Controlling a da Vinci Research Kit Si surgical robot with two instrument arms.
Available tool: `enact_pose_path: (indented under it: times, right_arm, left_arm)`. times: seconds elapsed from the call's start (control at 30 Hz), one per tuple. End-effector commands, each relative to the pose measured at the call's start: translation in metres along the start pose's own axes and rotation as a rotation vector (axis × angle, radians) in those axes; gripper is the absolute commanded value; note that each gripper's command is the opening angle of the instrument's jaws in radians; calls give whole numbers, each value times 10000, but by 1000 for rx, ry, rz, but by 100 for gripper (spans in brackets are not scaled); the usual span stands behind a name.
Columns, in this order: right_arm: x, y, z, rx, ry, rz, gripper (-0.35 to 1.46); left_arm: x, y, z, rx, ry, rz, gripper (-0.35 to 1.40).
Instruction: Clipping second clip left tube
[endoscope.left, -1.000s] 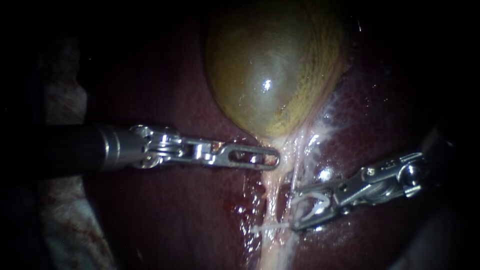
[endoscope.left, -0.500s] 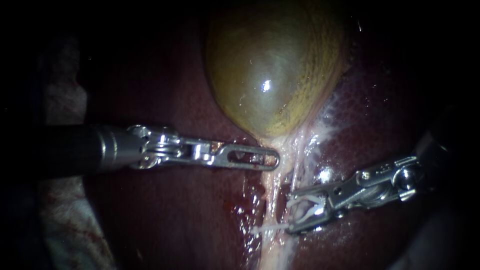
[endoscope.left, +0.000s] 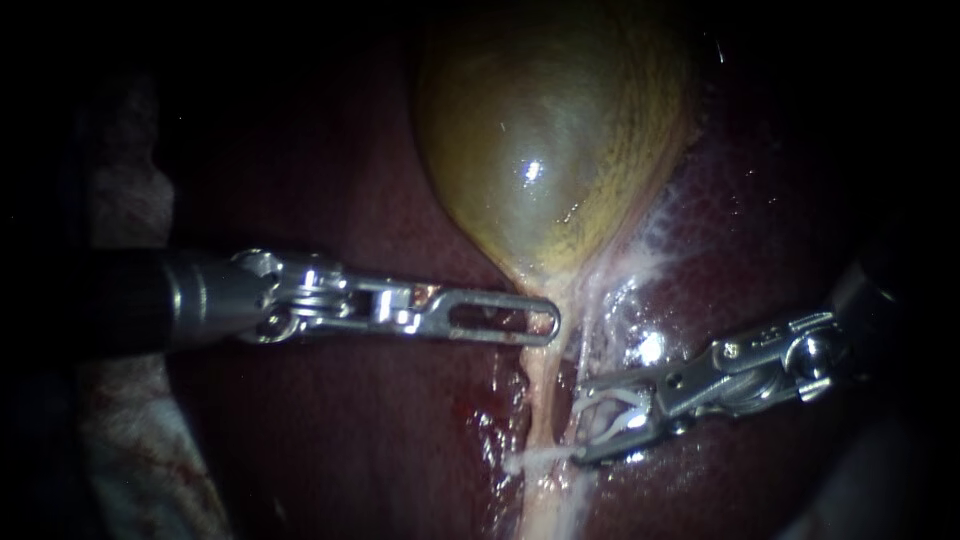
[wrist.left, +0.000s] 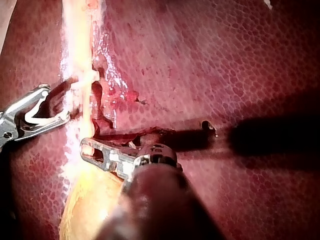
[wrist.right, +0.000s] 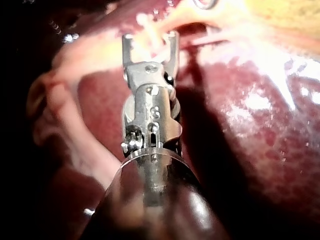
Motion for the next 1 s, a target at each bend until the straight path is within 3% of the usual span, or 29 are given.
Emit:
enact_pose_path:
  times: [0.03,0.17,0.47,1.0]
  right_arm:
    - [0,0,1,0,1,-1,50]
    - [0,0,1,0,4,-1,49]
    - [0,3,2,0,51,-4,48]
    - [-7,17,14,-3,81,-5,48]
  left_arm:
    - [-1,2,-1,1,0,3,-35]
    - [-4,8,-3,0,-2,6,-35]
    - [-9,21,-7,4,-3,7,-35]
    - [-12,24,-8,3,-3,12,-35]
